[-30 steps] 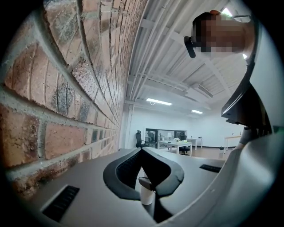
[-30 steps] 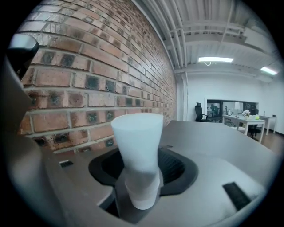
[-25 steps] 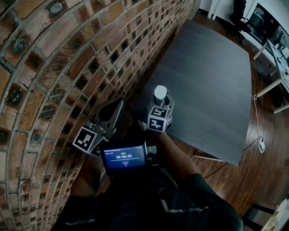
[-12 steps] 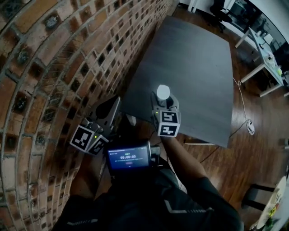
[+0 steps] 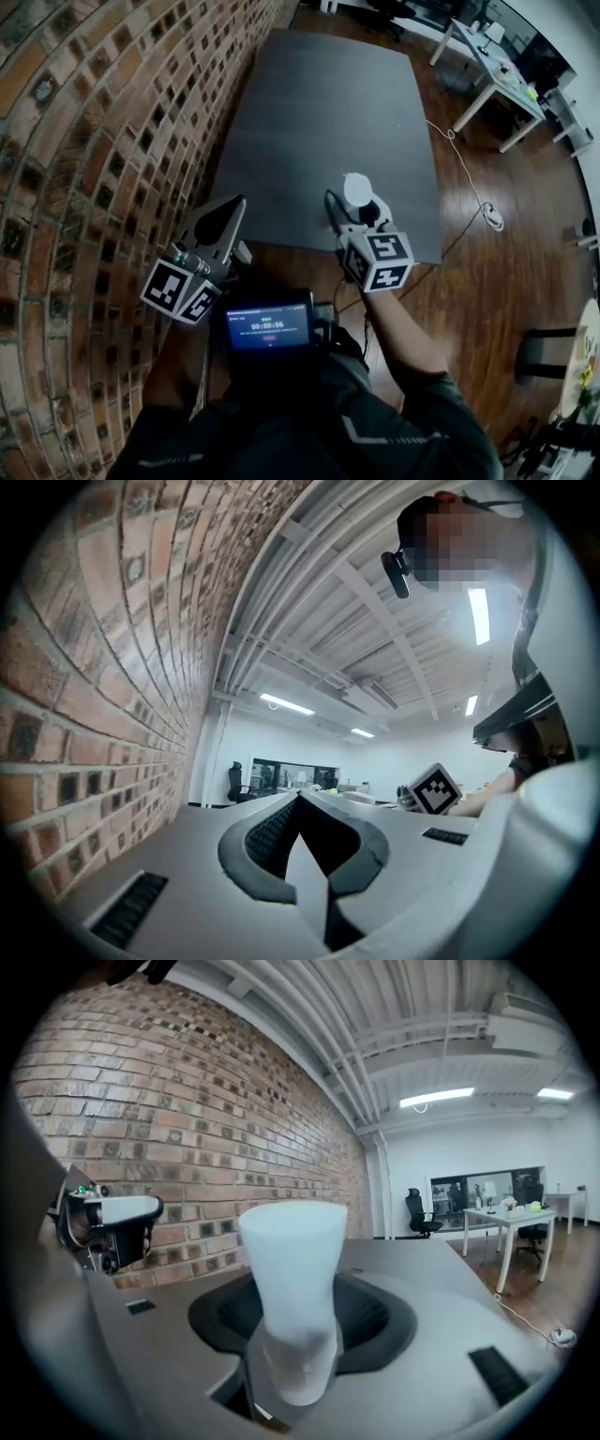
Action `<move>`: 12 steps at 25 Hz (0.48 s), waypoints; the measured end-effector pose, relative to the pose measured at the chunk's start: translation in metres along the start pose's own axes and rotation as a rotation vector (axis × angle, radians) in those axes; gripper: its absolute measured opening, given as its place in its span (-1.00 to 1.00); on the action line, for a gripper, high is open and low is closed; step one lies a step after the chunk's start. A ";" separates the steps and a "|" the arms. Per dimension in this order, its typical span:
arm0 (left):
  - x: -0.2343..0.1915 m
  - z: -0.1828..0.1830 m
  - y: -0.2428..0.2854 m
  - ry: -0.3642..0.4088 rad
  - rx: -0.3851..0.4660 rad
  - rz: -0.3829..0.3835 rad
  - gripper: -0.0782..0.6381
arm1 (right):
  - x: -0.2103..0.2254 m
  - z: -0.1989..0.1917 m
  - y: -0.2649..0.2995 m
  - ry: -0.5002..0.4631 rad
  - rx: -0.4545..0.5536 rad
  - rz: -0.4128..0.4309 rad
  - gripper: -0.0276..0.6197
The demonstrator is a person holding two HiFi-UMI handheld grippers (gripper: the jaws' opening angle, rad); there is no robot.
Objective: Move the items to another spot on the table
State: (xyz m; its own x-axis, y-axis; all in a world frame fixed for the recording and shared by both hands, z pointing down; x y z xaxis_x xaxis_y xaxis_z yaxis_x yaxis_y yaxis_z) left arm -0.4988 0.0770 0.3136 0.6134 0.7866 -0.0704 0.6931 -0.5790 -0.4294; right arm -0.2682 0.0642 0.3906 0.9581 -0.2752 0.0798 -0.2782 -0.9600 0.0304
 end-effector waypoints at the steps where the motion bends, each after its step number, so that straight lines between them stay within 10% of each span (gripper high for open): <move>1: 0.009 -0.002 0.008 0.003 -0.003 -0.019 -0.77 | 0.011 0.003 -0.011 0.005 0.002 -0.010 -0.25; 12: 0.145 -0.046 0.111 -0.033 -0.023 -0.122 -0.77 | 0.163 0.033 -0.146 0.035 0.026 -0.050 -0.25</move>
State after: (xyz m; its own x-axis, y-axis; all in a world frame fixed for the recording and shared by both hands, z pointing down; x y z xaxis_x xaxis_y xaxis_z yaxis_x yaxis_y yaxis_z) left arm -0.3156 0.1170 0.2974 0.5116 0.8579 -0.0486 0.7704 -0.4830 -0.4162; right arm -0.0693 0.1580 0.3664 0.9677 -0.2248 0.1140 -0.2273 -0.9738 0.0092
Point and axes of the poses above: the fingertips, and each gripper's own axes: y forward along the fingers, x to its right, z out of its top, the point moved 5 cm from there along -y, backward along the fingers, and after that the axes turned 12 degrees about x, right-handed, at the moved point
